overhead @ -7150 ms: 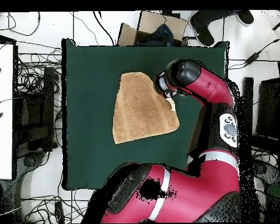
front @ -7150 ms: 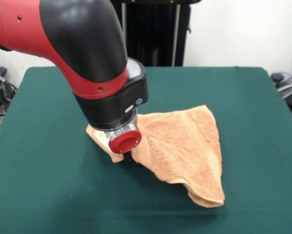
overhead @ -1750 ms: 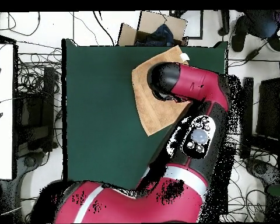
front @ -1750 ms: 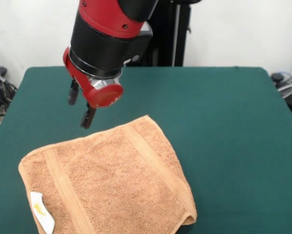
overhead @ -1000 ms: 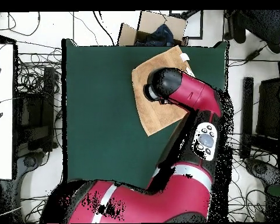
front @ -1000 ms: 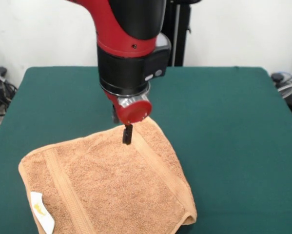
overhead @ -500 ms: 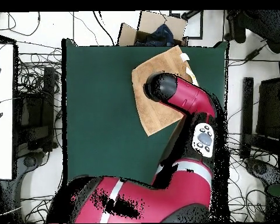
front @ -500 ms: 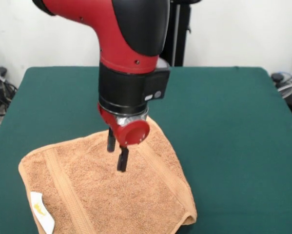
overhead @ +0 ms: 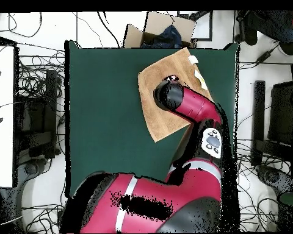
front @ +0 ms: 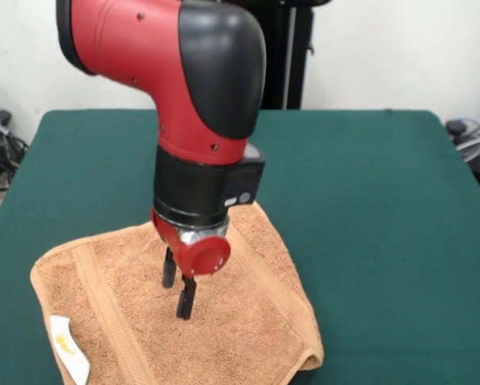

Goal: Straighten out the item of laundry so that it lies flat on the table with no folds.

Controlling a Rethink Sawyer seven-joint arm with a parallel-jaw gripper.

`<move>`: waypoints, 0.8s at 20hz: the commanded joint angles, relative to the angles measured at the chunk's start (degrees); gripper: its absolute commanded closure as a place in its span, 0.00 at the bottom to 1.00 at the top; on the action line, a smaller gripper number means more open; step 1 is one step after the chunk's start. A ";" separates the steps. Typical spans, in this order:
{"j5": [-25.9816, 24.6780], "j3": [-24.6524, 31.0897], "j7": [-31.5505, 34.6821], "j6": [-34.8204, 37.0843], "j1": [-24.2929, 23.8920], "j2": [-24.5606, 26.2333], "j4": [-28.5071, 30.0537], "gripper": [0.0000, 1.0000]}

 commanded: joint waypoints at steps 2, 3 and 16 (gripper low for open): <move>-2.77 6.92 4.16 -5.18 -0.78 6.03 6.13 0.00; -2.61 7.17 3.92 -4.55 -0.90 5.64 6.42 0.00; -4.55 7.92 1.99 -7.64 -1.83 9.75 4.96 0.00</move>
